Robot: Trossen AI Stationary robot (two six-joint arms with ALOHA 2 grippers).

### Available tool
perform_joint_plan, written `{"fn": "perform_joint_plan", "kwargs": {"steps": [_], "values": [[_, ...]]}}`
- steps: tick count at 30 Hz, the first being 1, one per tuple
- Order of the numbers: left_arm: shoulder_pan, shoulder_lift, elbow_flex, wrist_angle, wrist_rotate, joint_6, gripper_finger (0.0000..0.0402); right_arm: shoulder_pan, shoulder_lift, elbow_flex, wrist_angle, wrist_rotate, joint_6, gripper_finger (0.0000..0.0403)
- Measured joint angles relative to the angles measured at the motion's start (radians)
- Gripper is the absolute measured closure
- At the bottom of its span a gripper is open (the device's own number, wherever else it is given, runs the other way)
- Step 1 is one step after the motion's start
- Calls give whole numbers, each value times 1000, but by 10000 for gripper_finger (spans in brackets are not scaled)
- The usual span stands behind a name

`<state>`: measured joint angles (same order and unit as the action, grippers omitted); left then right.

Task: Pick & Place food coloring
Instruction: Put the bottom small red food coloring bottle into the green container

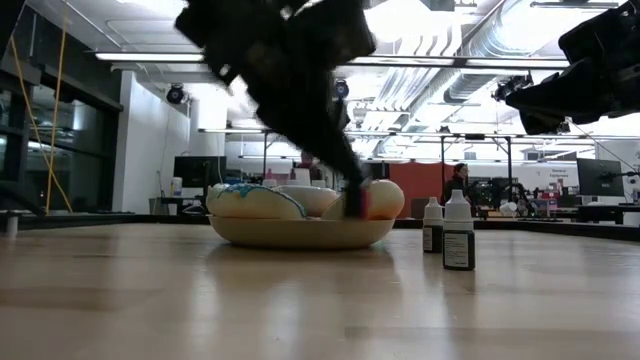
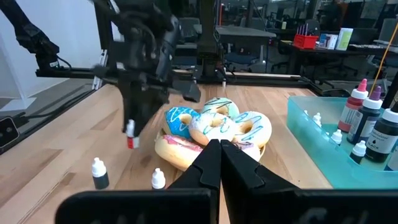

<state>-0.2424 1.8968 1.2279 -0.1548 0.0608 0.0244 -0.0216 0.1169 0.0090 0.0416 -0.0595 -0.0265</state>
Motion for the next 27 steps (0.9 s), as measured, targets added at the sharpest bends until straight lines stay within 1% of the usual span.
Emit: {"fn": "perform_joint_plan", "kwargs": {"steps": [2,5,6,7,9,11,13,14,15,17,19,22,23,25,27], "values": [[0,-1,32,-13,-1,-48,366,0,0,0,0,0,0,402],[0,-31,55,-87,-1,-107,366,0,1,0,-2,0,0,402],[0,-32,70,-71,-5,-118,366,0,1,0,-1,0,0,402],[0,-41,78,-74,-15,-134,366,0,1,0,-2,0,0,402],[0,-72,79,-138,-28,-162,366,0,1,0,-2,0,0,402],[6,-79,104,-127,-45,-168,366,0,1,0,-2,0,0,402],[14,-108,108,-187,-58,-190,361,0,3,0,-2,0,0,402],[19,-113,122,-185,-71,-211,359,0,2,0,-2,0,0,402],[30,-121,129,-180,-77,-231,358,0,3,0,-1,0,0,402],[45,-150,132,-231,-86,-284,357,0,7,0,-3,1,0,402],[65,-162,141,-217,-87,-350,359,0,9,0,-1,0,0,402],[96,-201,137,-254,-92,-427,361,0,13,0,-1,0,0,402],[107,-208,142,-246,-104,-449,361,0,16,0,-1,0,0,402],[131,-229,138,-286,-134,-485,361,0,20,0,-2,0,0,402],[158,-231,140,-272,-167,-531,361,0,20,0,-1,0,0,402]]}}
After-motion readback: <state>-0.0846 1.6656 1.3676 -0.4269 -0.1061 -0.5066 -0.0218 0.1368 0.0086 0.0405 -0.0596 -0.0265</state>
